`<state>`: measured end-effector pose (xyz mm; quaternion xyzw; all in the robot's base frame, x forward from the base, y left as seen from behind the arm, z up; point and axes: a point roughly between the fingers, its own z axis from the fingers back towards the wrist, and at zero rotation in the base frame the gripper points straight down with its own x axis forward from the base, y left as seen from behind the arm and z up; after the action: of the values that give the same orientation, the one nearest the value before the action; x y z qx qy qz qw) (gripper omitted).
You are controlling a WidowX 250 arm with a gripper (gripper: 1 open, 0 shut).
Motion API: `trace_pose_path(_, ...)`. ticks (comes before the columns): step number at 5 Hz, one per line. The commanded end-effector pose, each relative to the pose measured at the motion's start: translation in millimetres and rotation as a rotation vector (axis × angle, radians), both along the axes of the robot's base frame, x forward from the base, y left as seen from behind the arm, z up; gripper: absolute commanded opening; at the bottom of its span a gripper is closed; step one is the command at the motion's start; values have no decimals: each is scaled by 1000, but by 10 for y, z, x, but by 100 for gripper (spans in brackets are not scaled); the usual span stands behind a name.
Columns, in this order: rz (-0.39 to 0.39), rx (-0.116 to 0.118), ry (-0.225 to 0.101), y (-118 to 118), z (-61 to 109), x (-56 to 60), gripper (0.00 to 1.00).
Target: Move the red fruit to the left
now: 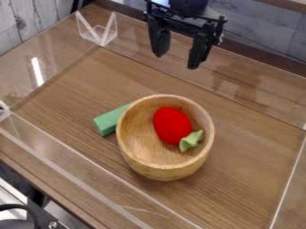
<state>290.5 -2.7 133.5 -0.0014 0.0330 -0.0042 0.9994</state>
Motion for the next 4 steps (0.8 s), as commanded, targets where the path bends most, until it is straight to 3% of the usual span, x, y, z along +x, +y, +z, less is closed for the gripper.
trace_pose_path(1, 24, -4, 13, 41, -119, -78, 100)
trace_pose_path(2, 114, -17, 13, 24, -361, -259, 100)
trace_pose_path(3, 202, -29, -21, -21, -559, -367, 100)
trace_pose_path(4, 190, -59, -70, 39, -553, -363, 100)
